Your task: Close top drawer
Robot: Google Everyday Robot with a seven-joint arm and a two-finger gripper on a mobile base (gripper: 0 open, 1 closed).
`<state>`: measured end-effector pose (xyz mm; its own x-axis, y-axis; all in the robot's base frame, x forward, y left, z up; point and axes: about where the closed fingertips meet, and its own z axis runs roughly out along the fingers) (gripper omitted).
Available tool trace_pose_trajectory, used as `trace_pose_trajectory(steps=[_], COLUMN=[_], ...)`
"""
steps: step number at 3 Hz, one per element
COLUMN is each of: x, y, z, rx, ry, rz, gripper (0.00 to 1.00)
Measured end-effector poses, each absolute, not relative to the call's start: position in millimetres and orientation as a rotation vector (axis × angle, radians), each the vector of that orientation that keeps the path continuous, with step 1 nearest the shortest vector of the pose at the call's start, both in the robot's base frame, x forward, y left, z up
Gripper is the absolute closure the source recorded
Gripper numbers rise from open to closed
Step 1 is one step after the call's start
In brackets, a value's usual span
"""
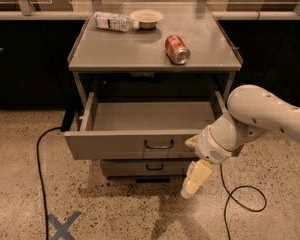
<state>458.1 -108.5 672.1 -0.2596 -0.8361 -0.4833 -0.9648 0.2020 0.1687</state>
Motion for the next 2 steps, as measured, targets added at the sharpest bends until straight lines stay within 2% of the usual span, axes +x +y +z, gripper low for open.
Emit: trace_pose_trajectory(steps=[1, 2], x=[464.1, 492.7], y=[-108.6, -108.5], z=[661.8, 652.7], rx=[-1.692, -1.682], ry=[2.248, 2.294], rz=[0.676, 0.719], gripper=[0.0, 0.0])
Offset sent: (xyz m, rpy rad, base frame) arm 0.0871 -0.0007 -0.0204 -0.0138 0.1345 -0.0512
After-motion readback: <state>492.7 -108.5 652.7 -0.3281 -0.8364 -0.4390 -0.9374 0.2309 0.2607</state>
